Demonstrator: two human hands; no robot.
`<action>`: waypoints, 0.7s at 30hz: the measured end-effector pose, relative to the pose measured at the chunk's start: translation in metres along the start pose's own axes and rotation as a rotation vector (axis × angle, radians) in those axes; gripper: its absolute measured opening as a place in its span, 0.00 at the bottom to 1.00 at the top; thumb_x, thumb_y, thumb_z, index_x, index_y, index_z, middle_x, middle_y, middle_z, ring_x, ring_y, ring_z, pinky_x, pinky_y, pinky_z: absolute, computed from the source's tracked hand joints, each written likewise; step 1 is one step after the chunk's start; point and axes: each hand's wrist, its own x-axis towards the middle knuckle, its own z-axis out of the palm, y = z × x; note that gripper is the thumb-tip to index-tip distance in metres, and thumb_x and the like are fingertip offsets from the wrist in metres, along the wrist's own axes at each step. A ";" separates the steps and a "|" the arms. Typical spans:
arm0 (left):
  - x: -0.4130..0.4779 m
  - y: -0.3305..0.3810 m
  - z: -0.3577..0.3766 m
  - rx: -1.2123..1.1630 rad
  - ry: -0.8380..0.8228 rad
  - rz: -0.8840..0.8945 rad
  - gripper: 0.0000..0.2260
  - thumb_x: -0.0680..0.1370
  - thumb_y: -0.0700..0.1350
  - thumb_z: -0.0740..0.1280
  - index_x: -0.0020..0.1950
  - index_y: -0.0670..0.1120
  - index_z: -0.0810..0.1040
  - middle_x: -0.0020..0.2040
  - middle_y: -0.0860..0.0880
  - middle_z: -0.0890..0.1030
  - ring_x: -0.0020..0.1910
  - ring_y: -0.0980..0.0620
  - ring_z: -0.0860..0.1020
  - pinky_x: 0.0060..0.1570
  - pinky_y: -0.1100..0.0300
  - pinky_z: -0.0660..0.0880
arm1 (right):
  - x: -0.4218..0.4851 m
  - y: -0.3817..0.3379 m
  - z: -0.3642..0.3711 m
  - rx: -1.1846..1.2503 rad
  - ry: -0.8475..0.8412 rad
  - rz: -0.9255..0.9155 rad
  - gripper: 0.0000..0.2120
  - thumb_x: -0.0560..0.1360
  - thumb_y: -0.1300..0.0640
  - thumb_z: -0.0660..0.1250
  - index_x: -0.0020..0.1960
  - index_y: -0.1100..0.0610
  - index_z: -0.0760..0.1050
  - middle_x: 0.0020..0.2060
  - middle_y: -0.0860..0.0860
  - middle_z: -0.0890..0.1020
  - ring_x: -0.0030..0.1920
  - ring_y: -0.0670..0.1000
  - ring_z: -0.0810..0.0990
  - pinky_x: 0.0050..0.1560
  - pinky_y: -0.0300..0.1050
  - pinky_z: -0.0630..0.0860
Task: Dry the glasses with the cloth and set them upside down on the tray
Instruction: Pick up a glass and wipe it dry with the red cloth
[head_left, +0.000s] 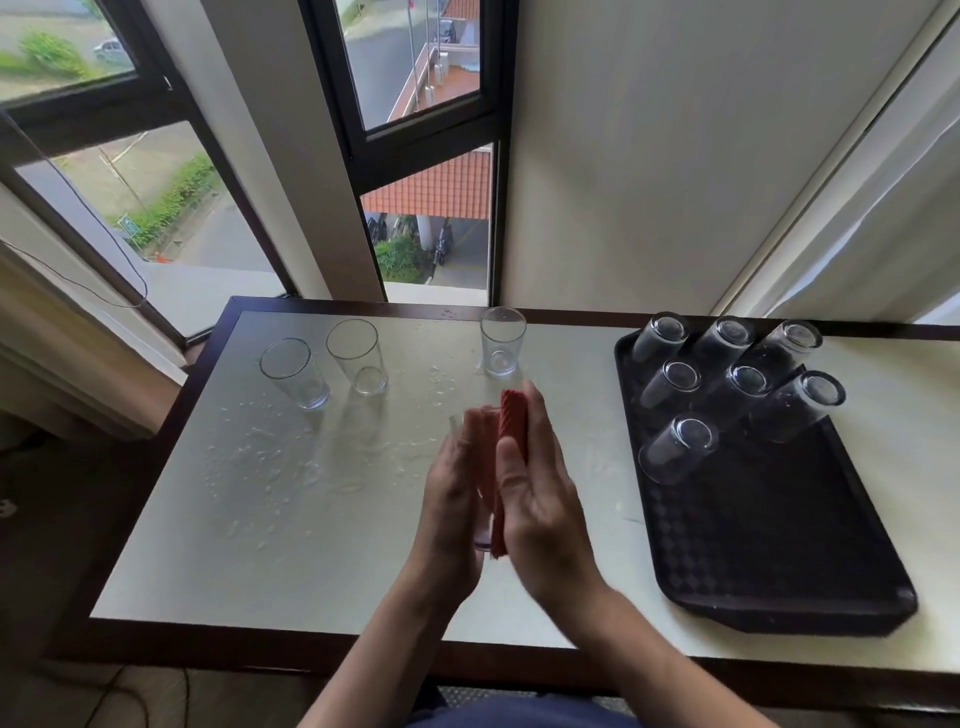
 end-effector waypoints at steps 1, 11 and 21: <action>0.001 0.002 -0.001 -0.022 0.016 -0.005 0.31 0.74 0.67 0.64 0.63 0.43 0.80 0.59 0.39 0.83 0.58 0.44 0.83 0.54 0.50 0.78 | -0.009 0.002 0.002 -0.055 -0.005 -0.035 0.28 0.80 0.41 0.52 0.78 0.40 0.49 0.78 0.39 0.56 0.73 0.28 0.57 0.66 0.22 0.58; -0.001 -0.011 0.011 -0.032 0.057 -0.031 0.26 0.75 0.66 0.65 0.63 0.48 0.80 0.59 0.47 0.85 0.61 0.47 0.82 0.53 0.52 0.79 | 0.020 0.007 -0.013 0.064 0.038 0.108 0.21 0.82 0.44 0.52 0.75 0.38 0.58 0.65 0.36 0.73 0.57 0.30 0.75 0.55 0.22 0.69; 0.004 -0.013 0.005 -0.001 0.191 -0.050 0.45 0.63 0.72 0.74 0.64 0.37 0.71 0.58 0.34 0.82 0.54 0.39 0.85 0.46 0.44 0.81 | 0.026 0.024 -0.007 0.080 -0.025 0.155 0.22 0.74 0.36 0.52 0.67 0.35 0.66 0.58 0.50 0.82 0.55 0.50 0.83 0.56 0.59 0.79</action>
